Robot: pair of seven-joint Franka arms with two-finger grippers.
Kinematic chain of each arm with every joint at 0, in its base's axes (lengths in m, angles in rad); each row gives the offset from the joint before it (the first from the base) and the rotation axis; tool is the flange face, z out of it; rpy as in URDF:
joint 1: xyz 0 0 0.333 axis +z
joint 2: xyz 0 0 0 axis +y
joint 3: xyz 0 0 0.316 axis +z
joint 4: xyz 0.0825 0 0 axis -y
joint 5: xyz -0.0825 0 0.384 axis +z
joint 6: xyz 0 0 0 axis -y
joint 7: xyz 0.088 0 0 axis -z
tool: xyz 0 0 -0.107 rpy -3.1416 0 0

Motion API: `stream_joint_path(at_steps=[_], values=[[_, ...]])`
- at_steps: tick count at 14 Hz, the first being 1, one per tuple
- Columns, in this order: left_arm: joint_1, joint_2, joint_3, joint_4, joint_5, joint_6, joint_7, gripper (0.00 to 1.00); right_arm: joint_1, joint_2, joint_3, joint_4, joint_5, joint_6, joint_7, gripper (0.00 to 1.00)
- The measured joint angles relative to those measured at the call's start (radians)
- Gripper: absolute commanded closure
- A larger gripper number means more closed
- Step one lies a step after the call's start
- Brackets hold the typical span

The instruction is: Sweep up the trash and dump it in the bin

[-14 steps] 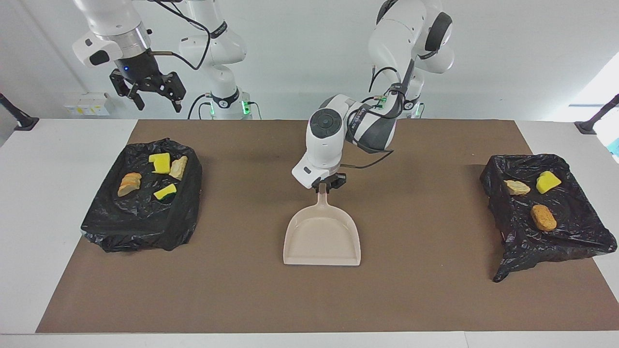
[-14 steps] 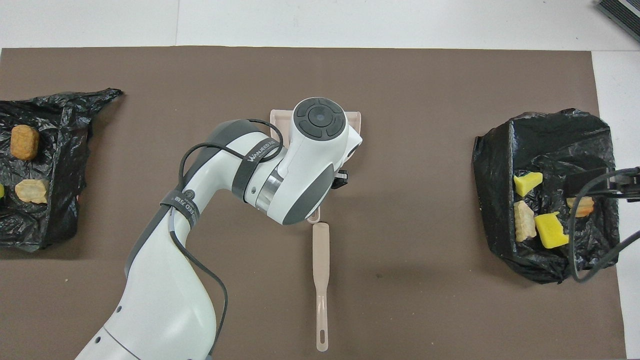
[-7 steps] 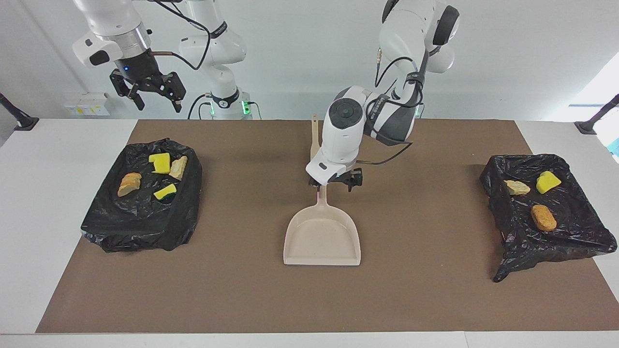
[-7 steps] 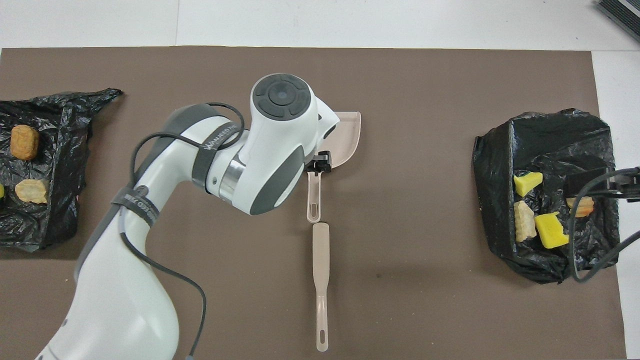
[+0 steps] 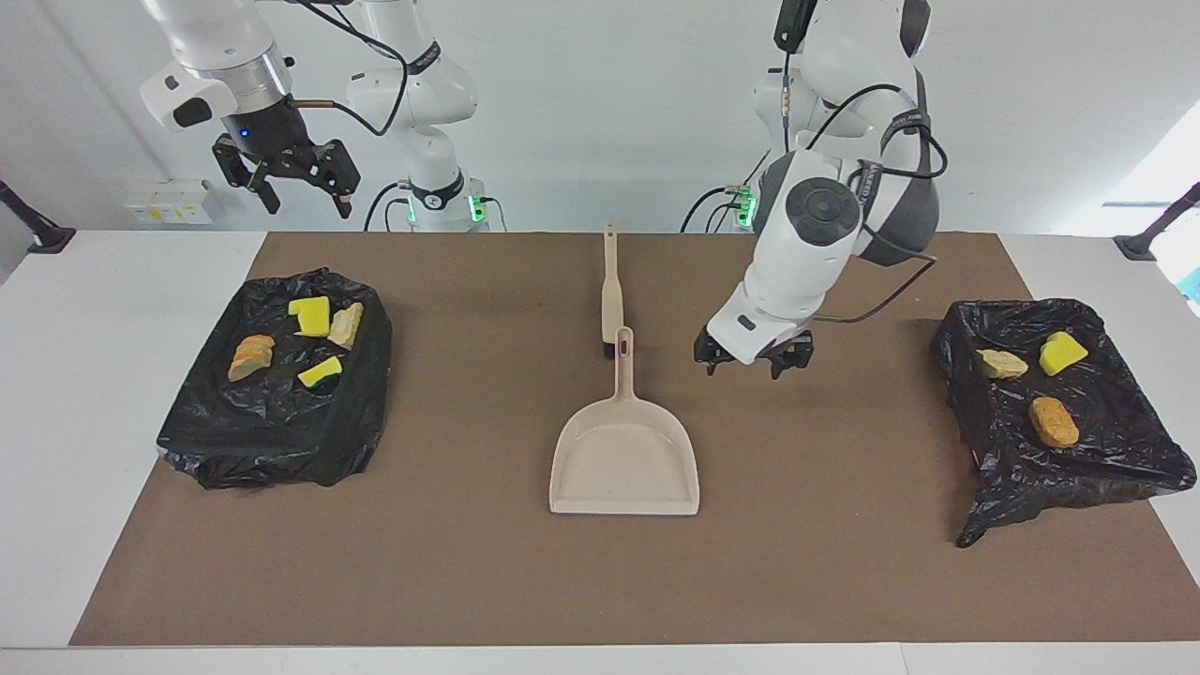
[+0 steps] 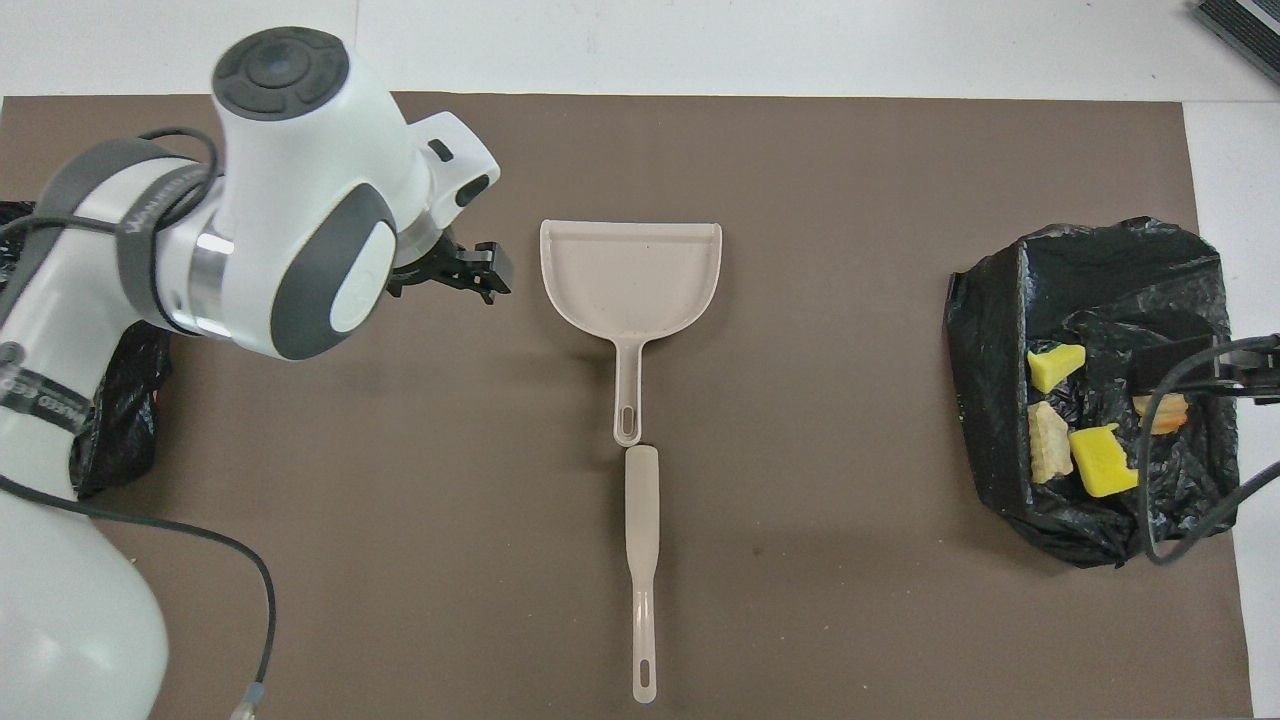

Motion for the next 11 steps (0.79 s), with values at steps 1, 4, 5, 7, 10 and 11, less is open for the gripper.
stream_joint_path(at_steps=[1, 4, 5, 7, 10, 11], values=[[0.035, -0.019, 0.001, 0.000, 0.000, -0.029, 0.051, 0.00, 0.000, 0.000, 0.000, 0.000, 0.000, 0.000, 0.000, 0.00], [0.160, -0.087, 0.004, 0.000, 0.000, -0.142, 0.229, 0.00, 0.000, 0.000, 0.000, 0.000, 0.000, 0.000, 0.000, 0.00], [0.196, -0.106, 0.005, 0.000, 0.000, -0.166, 0.266, 0.00, 0.000, 0.000, 0.000, 0.000, 0.000, 0.000, 0.000, 0.00], [0.258, -0.135, 0.005, -0.001, 0.000, -0.215, 0.327, 0.00, 0.000, 0.000, -0.001, 0.000, 0.000, 0.000, 0.000, 0.00], [0.343, -0.182, 0.006, -0.019, -0.001, -0.257, 0.380, 0.00, 0.000, 0.000, -0.001, 0.000, 0.000, 0.000, 0.000, 0.00], [0.361, -0.198, 0.006, -0.027, -0.002, -0.257, 0.386, 0.00, 0.000, 0.000, -0.001, 0.000, 0.000, 0.000, 0.000, 0.00]])
